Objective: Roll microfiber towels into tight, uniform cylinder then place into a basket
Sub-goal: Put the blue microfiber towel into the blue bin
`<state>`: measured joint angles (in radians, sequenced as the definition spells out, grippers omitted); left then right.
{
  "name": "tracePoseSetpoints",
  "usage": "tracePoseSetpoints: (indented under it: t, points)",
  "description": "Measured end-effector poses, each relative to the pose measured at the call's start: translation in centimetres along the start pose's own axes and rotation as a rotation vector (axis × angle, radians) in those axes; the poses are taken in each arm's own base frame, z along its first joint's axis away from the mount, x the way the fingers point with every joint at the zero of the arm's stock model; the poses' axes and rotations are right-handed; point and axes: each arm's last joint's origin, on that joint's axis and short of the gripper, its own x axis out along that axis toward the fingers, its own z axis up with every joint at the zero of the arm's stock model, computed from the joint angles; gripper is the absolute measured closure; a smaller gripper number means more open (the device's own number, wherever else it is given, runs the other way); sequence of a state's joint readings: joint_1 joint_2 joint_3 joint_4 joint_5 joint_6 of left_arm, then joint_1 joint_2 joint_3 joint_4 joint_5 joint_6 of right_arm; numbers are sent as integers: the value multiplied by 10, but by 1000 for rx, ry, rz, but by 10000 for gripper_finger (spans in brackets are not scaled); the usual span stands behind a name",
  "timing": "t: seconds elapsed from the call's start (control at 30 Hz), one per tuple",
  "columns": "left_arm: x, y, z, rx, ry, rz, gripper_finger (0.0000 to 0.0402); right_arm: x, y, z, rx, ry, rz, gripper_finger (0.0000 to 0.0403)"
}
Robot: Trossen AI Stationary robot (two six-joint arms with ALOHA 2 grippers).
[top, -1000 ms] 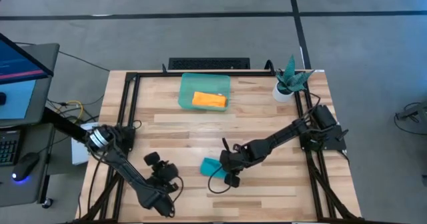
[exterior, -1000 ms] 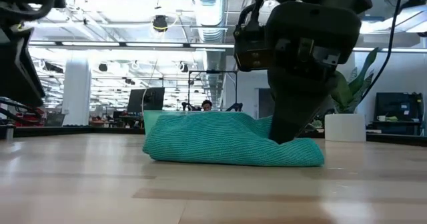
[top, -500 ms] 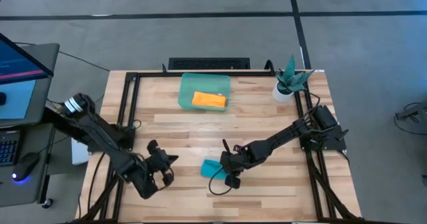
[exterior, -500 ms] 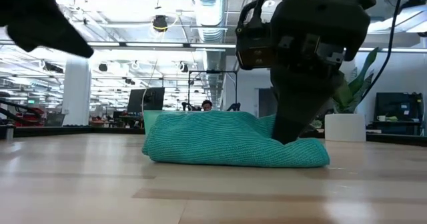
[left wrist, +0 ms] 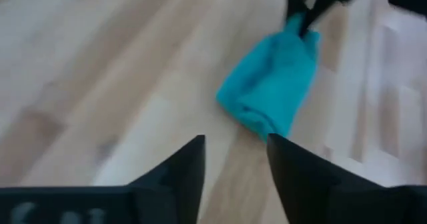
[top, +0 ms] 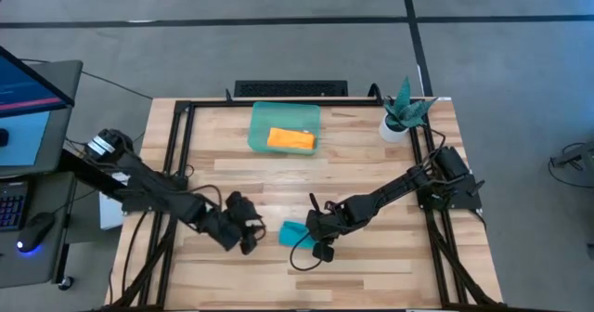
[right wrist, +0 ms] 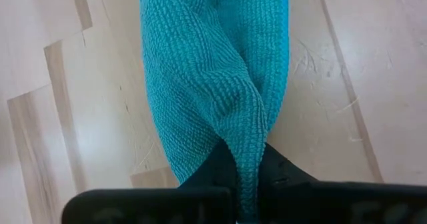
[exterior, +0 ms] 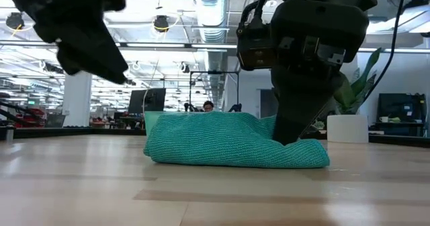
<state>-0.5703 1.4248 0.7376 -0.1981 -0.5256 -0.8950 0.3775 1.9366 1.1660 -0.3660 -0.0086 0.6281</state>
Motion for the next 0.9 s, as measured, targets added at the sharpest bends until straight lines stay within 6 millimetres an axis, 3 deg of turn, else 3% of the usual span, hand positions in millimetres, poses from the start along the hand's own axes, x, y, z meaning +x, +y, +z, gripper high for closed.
tracePoseSetpoints:
  t: [0.27,0.5,0.9]
  points:
    - [46,-12,7,55,21,-247,188,0,0,0,0,1,-1,376]
    - [72,1,4,51,35,-164,184,-1,0,0,-1,7,0,377]
    - [113,8,-7,38,80,-254,184,-1,-1,0,1,13,-4,378]
